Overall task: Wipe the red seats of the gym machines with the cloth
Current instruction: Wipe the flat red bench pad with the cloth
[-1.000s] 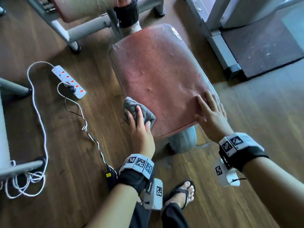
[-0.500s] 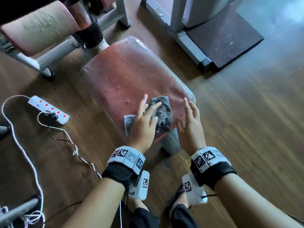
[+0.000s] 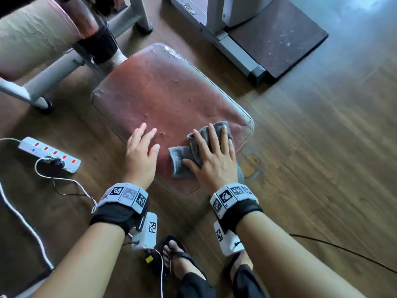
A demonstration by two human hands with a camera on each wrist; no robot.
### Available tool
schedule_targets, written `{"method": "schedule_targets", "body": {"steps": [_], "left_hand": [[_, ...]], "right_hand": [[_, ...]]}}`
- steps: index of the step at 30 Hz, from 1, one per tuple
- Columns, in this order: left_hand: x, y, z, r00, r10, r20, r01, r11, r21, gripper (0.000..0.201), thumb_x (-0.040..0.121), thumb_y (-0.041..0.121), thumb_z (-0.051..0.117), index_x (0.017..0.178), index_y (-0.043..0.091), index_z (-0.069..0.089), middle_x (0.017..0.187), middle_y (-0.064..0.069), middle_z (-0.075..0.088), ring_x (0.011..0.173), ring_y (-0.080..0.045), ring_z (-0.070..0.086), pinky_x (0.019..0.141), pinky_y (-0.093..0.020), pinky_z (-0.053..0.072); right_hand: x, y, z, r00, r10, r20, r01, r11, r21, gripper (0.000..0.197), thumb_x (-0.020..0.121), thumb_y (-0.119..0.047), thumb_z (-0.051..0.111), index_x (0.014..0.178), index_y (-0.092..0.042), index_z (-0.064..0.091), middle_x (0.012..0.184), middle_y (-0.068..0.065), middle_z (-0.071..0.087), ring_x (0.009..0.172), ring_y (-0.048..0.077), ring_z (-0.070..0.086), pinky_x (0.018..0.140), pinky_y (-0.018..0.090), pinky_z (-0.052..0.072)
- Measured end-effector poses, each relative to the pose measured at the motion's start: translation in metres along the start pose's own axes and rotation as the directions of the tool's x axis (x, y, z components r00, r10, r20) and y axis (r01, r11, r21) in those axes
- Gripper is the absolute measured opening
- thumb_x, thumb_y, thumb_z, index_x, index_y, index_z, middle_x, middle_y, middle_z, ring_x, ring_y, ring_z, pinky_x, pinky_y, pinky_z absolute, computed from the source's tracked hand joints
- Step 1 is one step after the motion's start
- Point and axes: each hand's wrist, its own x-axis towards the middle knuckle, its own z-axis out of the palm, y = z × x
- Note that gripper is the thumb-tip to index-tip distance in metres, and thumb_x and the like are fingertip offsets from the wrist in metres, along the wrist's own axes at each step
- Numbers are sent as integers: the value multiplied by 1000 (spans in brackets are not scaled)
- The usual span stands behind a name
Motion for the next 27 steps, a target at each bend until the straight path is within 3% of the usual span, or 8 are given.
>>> {"method": "schedule_targets", "body": {"steps": [4, 6, 8, 11, 16, 20, 23, 27], "left_hand": [[-2, -8, -3, 998, 30, 56, -31, 999, 16, 45, 97, 16, 57, 141, 21, 52, 157, 0, 32, 145, -20, 25, 118, -32, 18], [-2, -9, -3, 998, 31, 61, -31, 1000, 0, 45, 96, 17, 57, 141, 22, 51, 157, 1, 31, 146, -19, 23, 118, -31, 18], [-3, -9, -1, 998, 23, 60, -22, 999, -23, 45, 96, 18, 57, 141, 22, 51, 158, 2, 30, 146, -18, 22, 117, -31, 18], [-5, -9, 1, 998, 23, 52, -20, 999, -43, 46, 96, 18, 58, 141, 21, 51, 158, 1, 29, 147, -17, 20, 118, -30, 17], [-6, -9, 2, 998, 44, 47, -42, 999, -28, 46, 96, 17, 59, 141, 19, 51, 159, -2, 29, 147, -21, 21, 118, -34, 18], [-4, -12, 0, 997, 59, 45, -59, 998, -7, 47, 94, 19, 62, 140, 20, 53, 157, -2, 32, 144, -24, 25, 117, -38, 22], [-5, -13, 1, 997, 63, 38, -63, 998, -7, 47, 93, 20, 63, 139, 20, 54, 156, -2, 33, 143, -26, 27, 116, -39, 25], [-6, -11, 2, 998, 51, 42, -51, 999, -8, 47, 94, 20, 62, 140, 20, 53, 157, -1, 31, 144, -25, 25, 115, -36, 23]], "right_hand": [[11, 34, -6, 968, 237, -82, -233, 971, 52, 75, 88, -68, 35, 152, -32, 21, 160, 8, 15, 147, 38, 3, 119, 46, 12], [16, 49, -12, 933, 354, -58, -325, 902, 284, 68, 93, -54, 45, 152, -33, 21, 160, 8, 13, 146, 35, 13, 117, 43, 21], [20, 59, -15, 892, 452, -9, -385, 771, 508, 64, 95, -37, 53, 151, -34, 21, 157, 6, 19, 140, 25, 31, 109, 28, 29], [27, 57, -13, 858, 513, 15, -413, 674, 612, 64, 97, -28, 51, 153, -30, 18, 155, 8, 22, 137, 20, 33, 101, 17, 22], [28, 42, -7, 807, 590, -8, -474, 657, 586, 63, 98, -33, 51, 153, -28, 20, 158, 11, 17, 142, 24, 27, 111, 26, 22], [9, 24, -5, 777, 627, -52, -501, 667, 552, 59, 100, -28, 48, 153, -26, 22, 159, 10, 17, 144, 22, 25, 109, 23, 21], [-4, 11, -1, 782, 621, -44, -506, 676, 536, 59, 101, -28, 47, 154, -26, 20, 160, 9, 17, 142, 22, 28, 106, 22, 25], [22, 25, -10, 784, 620, 4, -544, 685, 485, 65, 100, -30, 46, 155, -25, 11, 156, 11, 21, 132, 29, 42, 106, 34, 34]]}}
